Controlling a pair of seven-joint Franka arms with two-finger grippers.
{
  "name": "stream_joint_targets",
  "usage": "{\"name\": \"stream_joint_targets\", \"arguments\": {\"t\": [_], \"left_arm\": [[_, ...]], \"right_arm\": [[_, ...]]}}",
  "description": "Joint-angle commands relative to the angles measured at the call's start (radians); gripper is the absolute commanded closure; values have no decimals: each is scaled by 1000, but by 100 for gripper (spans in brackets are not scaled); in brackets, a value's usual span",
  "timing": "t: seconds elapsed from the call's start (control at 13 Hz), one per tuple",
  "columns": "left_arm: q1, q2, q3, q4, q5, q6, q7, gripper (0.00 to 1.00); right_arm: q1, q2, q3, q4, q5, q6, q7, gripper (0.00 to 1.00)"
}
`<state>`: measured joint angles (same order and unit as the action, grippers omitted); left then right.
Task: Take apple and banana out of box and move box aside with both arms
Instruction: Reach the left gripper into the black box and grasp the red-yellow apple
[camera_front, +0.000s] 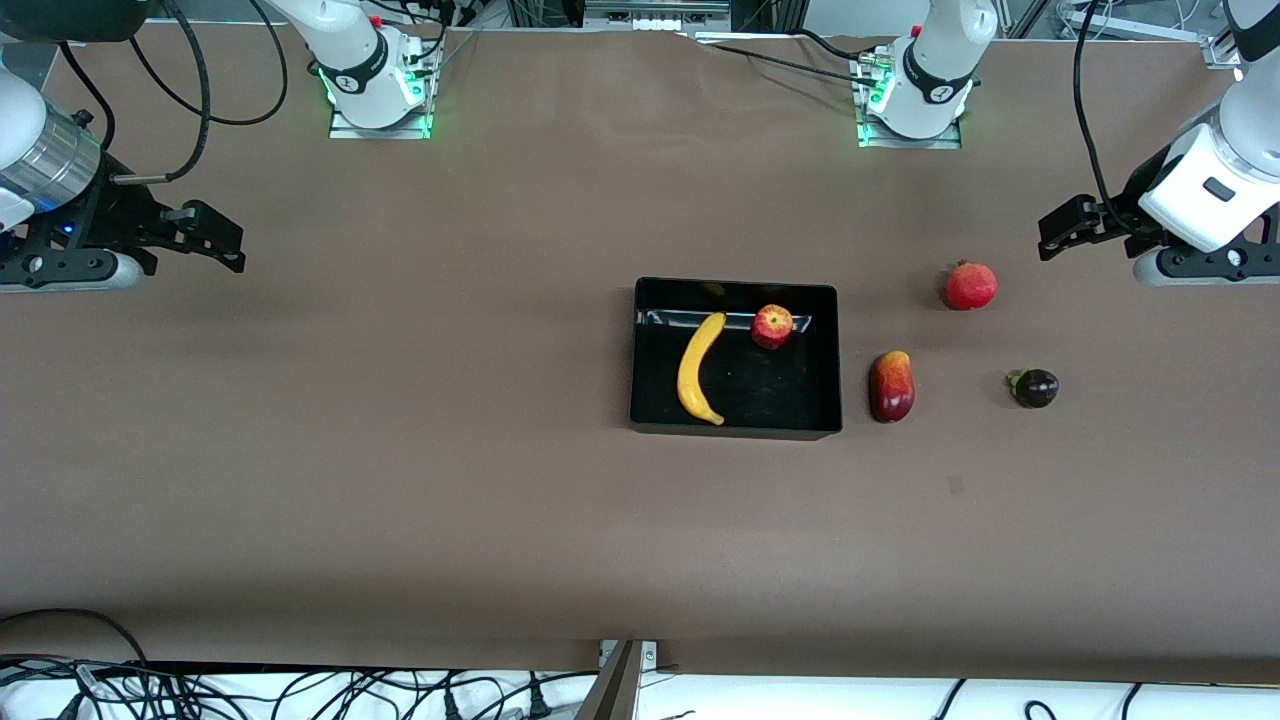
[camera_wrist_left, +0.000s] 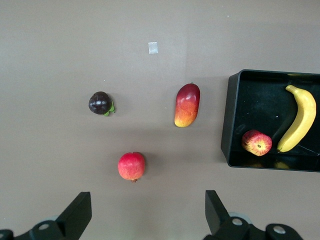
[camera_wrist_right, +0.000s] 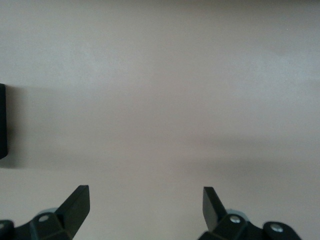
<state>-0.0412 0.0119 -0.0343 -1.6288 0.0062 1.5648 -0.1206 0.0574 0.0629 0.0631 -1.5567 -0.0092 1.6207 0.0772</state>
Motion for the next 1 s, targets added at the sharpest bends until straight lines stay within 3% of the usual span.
{"name": "stream_joint_targets", "arguments": {"t": [0.0, 0.31, 0.54, 0.92], "left_arm": [[-8, 17, -1, 40, 26, -32, 3, 0], [-9, 19, -36, 41, 25, -49, -23, 0], [-12, 77, -44, 67, 9, -185, -27, 0], [-31, 193, -73, 129, -55, -155, -16, 0]], "right_arm": [[2, 0, 1, 9, -15, -1, 6, 0], [2, 0, 1, 9, -15, -1, 6, 0], [2, 0, 1, 9, -15, -1, 6, 0], [2, 0, 1, 9, -14, -1, 7, 0]]}}
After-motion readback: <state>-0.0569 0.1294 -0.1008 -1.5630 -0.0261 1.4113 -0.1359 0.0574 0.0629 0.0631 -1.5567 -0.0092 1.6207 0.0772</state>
